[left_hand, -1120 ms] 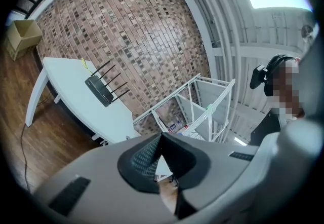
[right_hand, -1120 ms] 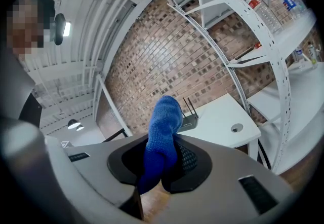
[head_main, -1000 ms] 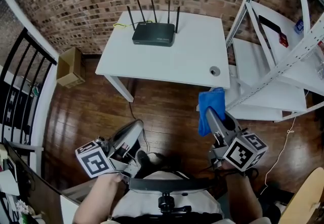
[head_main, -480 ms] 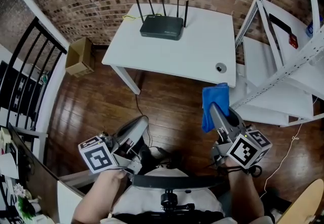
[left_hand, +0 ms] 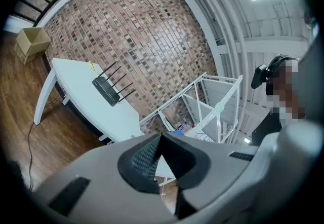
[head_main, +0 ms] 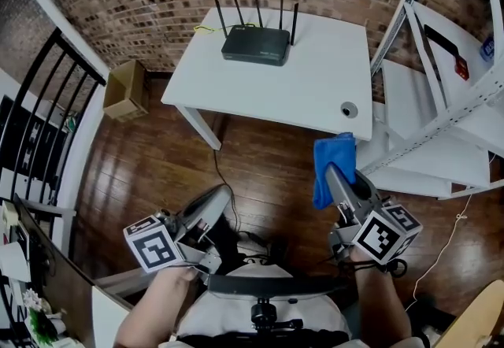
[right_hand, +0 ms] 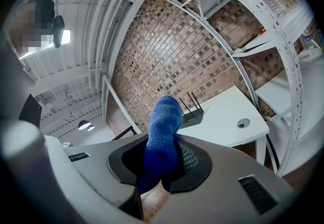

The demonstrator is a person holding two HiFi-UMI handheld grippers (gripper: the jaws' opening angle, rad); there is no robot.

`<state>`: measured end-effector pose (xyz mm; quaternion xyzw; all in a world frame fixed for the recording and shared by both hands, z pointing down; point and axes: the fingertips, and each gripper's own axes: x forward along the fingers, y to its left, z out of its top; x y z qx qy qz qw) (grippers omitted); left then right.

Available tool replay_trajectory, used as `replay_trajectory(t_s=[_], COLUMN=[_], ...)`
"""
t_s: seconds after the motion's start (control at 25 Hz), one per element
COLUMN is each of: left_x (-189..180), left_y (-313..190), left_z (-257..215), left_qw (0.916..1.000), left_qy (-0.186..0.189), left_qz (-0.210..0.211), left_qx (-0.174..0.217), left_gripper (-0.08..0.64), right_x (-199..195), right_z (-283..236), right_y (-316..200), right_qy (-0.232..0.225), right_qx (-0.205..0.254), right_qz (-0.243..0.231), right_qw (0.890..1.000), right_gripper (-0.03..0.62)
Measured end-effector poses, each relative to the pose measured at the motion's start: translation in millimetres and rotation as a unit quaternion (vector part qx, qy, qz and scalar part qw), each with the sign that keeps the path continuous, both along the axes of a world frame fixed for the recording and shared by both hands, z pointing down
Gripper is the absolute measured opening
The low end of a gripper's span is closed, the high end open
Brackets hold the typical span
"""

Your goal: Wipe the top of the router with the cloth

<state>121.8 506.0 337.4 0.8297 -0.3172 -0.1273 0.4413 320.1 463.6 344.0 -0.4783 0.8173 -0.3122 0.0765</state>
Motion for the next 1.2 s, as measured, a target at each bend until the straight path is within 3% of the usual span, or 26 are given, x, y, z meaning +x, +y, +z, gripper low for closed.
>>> replay_trajectory(t_s=[0.24,0.8,1.2], left_x=[-45.5,-212.1,-266.5], left_y=[-41.0,-161.8,-211.4], left_z=[11.7,10.0,15.0], left_qw=[0.9998,0.9957,0.9929], left_qy=[0.014,0.040,0.050], left_qz=[0.013,0.083,0.107], left_qx=[0.001,-0.008,-0.009], left_gripper=[0.018,0.018,0.018], right_x=[-43.4,-201.1,-241.3], right_z=[6.2,5.2,0.3], right_y=[-37.8,-144.6,-183.2], right_qy=[0.012,0.051,0.067], right_qx=[-0.003,-0.030,-0.025], right_qz=[0.018,0.088,0.131], right_qw=[1.000,0.994,0.989], right_gripper=[0.109,0.109,0.108])
